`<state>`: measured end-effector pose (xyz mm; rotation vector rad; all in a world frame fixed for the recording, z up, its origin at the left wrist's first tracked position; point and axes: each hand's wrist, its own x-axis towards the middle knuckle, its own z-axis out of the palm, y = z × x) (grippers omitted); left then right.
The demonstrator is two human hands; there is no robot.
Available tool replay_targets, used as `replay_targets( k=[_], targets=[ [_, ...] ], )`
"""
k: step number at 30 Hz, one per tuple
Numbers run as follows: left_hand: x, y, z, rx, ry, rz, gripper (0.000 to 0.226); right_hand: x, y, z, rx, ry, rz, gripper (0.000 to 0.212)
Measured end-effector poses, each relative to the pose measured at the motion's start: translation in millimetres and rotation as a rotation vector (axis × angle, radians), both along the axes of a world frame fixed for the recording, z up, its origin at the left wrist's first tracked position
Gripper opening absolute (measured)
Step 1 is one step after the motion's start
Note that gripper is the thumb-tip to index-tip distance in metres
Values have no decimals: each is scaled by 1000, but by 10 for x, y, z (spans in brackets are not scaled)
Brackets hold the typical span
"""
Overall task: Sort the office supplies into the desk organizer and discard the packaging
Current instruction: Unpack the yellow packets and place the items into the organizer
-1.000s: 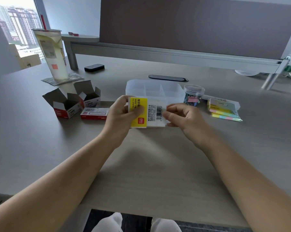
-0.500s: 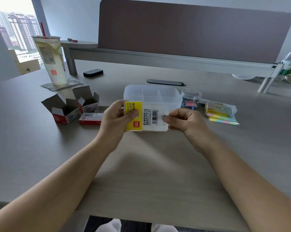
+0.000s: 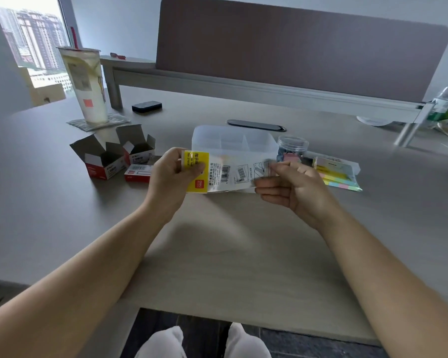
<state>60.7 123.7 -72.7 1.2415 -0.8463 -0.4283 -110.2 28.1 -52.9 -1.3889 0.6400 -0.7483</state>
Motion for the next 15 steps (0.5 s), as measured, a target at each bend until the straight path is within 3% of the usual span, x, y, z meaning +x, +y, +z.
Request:
replay_targets(
  k=[4, 7, 15],
  targets=[
    [-6, 21, 11, 11, -21, 29, 23, -50, -36, 72, 146, -85, -64, 23],
    [-11, 40, 17, 27, -21, 35, 22, -82, -45, 89, 84, -69, -140, 14],
    [27, 73, 56, 78, 46, -2, 21, -155, -40, 179, -501, 39, -375, 24]
  ],
)
